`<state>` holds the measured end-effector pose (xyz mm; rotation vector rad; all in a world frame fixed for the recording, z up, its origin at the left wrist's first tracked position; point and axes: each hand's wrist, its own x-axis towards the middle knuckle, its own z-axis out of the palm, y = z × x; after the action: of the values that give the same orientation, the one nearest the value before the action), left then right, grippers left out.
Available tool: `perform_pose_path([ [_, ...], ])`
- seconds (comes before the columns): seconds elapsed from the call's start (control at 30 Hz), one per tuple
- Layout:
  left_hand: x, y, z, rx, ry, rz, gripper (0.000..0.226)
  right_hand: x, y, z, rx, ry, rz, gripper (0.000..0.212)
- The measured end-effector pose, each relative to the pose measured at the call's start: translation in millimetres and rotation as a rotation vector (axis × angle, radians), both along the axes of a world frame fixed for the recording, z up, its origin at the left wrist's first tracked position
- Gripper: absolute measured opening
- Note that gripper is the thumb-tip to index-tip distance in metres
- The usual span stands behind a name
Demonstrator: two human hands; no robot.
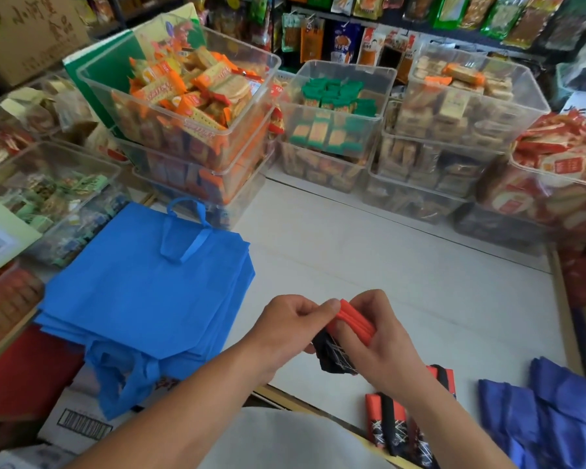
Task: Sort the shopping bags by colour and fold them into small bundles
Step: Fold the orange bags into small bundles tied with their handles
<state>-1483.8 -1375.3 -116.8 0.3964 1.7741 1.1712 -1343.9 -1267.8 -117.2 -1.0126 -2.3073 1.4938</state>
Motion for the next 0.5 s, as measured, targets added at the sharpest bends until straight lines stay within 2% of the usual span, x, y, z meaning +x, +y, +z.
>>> perform_pose_path([
  [0.17,-6,-2,7,0.087,-0.209,-0.065,0.041,-1,4,10,-0.148,0.166,-0.062,0.018],
  [0.23,-8,-3,9,0.098,-0.305,-0.061,0.039,-1,4,11,-0.169,0.168,-0.057,0.017],
  [0.33,-11,-6,8,0.089,-0.461,-0.037,0.023,0,-1,11,-0.150,0.096,0.029,0.016],
  [0.4,-15,-8,7,0.083,-0.498,-0.030,0.019,0,-5,12,-0.171,0.089,0.074,0.017],
  [0.5,-17,-9,5,0.042,-0.436,-0.024,0.021,-3,-8,14,-0.179,0.077,0.083,0.019],
])
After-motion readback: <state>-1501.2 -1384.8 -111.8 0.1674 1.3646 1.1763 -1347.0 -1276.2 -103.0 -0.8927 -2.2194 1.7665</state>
